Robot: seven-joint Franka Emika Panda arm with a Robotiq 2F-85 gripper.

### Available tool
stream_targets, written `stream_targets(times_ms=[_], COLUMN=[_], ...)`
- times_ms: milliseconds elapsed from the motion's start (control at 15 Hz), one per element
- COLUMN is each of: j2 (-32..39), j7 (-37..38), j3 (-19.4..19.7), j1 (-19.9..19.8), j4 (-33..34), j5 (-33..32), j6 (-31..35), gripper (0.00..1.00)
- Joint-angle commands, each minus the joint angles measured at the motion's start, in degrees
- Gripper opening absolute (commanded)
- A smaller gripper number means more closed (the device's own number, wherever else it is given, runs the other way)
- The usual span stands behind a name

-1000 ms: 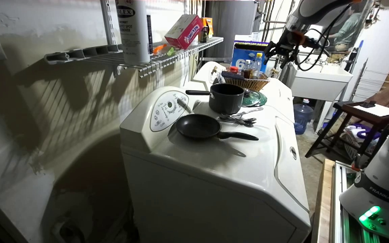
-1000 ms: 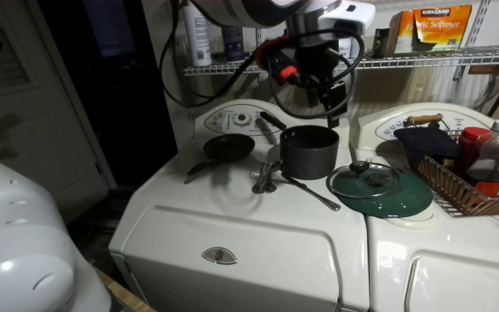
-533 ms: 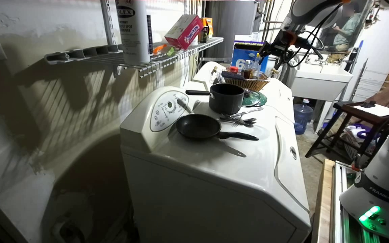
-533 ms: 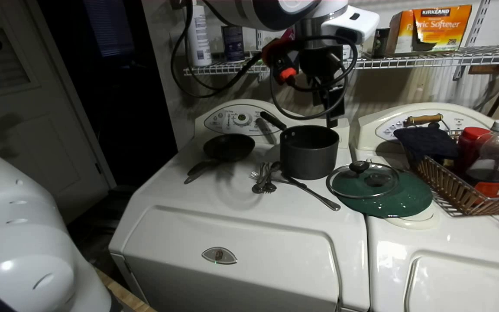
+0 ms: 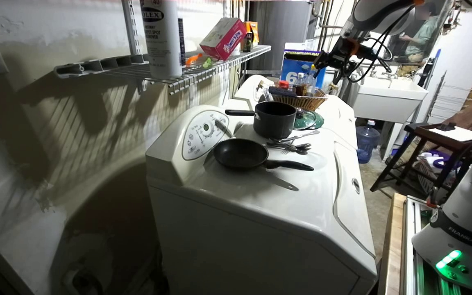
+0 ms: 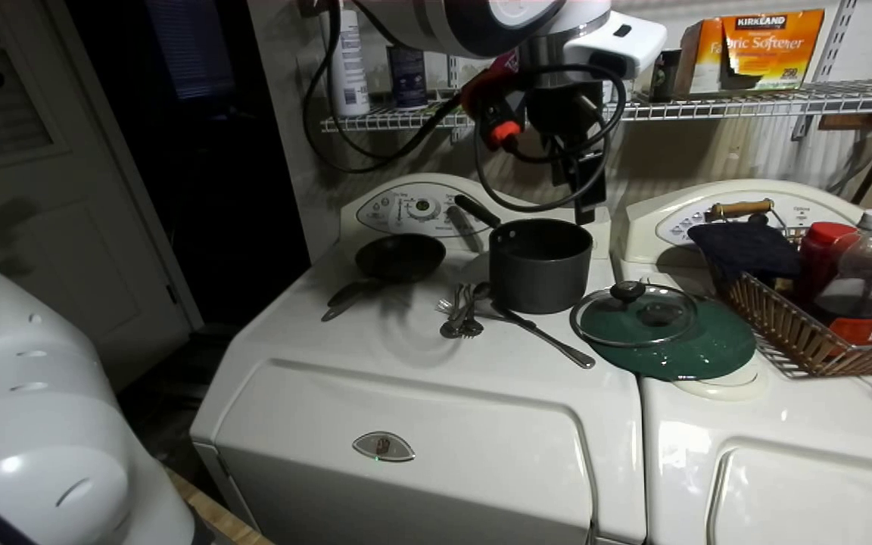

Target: Put the lid in the brown basket

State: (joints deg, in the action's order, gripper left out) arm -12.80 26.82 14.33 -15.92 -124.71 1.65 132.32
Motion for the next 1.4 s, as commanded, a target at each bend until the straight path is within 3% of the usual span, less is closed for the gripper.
stream_targets(times_ms=[0,267,400,1067,1333], j2=[6.99,15.35,19.19,35.09,40.33], j7=[7.77,20.87,24.18,27.02,32.85], j3=[-1.64,-1.2,-0.01,2.19,2.79], j1=[-2.32,-2.19,-1.0,-0.47,0.8], j4=[3.45,8.39,11.77,31.39,35.2], j5=[-4.23,-13.06,-13.42,-3.72,-4.63], j6=[4.28,5.88,3.32,-11.48,-8.9], gripper=[1.0,1.0,1.0,1.0,1.0])
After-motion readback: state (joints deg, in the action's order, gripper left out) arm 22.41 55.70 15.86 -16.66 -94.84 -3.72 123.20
